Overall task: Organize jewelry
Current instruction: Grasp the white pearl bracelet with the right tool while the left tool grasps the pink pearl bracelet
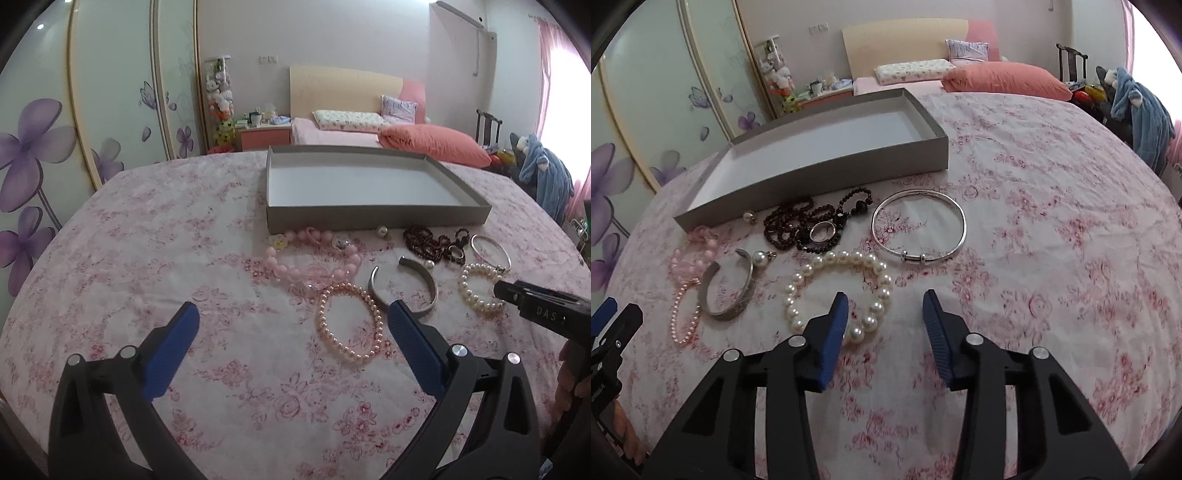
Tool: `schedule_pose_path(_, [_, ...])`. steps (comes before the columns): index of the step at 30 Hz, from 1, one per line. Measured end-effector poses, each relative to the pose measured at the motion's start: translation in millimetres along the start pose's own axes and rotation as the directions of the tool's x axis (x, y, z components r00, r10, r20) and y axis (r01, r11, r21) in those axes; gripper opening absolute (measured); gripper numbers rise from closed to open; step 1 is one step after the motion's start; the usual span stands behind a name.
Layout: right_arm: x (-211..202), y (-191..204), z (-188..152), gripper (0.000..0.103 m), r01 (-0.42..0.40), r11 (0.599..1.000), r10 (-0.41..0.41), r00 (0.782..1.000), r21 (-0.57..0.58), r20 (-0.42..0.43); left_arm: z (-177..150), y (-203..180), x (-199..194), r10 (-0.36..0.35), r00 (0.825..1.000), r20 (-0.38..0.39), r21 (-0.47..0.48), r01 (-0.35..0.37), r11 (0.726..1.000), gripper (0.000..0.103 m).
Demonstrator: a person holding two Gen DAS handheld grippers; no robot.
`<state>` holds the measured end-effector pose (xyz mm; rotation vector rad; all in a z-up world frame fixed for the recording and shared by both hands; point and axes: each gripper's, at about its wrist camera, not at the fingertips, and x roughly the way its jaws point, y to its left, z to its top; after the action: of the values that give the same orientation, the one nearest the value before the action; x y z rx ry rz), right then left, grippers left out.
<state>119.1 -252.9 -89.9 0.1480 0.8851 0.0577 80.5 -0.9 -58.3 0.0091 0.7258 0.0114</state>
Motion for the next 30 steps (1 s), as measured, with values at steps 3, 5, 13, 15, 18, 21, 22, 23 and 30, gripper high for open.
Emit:
schedule_pose_path(3, [1, 7, -1, 0.030, 0.046, 0.998, -0.046, 0.999, -0.039, 0.009, 2, -3, 9, -0.006, 1.000, -0.029, 0.007, 0.006, 1.000, 0.088])
schedule_pose_path(5, [-1, 8, -4, 0.024, 0.061, 0.996, -0.060, 0.998, -0.058, 0.017, 3, -5, 14, -0.006, 0.999, -0.048, 0.012, 0.006, 1.000, 0.082])
schedule_pose_path(13, [-1, 10, -4, 0.020, 0.064, 0.996, -0.063, 0.998, -0.060, 0.019, 1, -10, 37, -0.008, 0.989, -0.145, 0.025, 0.011, 1.000, 0.046])
schedule_pose_path(15, [-1, 10, -4, 0.020, 0.065, 0.996, -0.063, 0.998, -0.061, 0.020, -2, -10, 41, -0.008, 0.986, -0.168, 0.031, 0.013, 0.999, 0.037])
schedule_pose_path(18, [-2, 10, -5, 0.020, 0.068, 0.995, -0.067, 0.997, -0.068, 0.023, -1, -6, 40, -0.006, 0.985, -0.171, 0.023, 0.010, 1.000, 0.032])
schedule_pose_path(21, [-1, 8, -4, 0.020, 0.065, 0.996, -0.064, 0.998, -0.063, 0.023, -1, 0, 40, 0.014, 0.985, -0.171, 0.019, -0.011, 1.000, 0.032])
schedule_pose_path(22, [-1, 7, -4, 0.021, 0.065, 0.996, -0.064, 0.998, -0.064, 0.024, -1, 1, 40, 0.018, 0.985, -0.171, 0.016, -0.016, 1.000, 0.032])
schedule_pose_path(23, [-1, 7, -4, 0.021, 0.066, 0.996, -0.065, 0.998, -0.064, 0.025, -1, 3, 40, 0.021, 0.985, -0.172, 0.010, -0.020, 1.000, 0.032])
schedule_pose_path(30, [-1, 7, -4, 0.021, 0.069, 0.995, -0.067, 0.997, -0.066, 0.028, -6, 3, 33, 0.005, 0.986, -0.166, 0.013, -0.003, 1.000, 0.034])
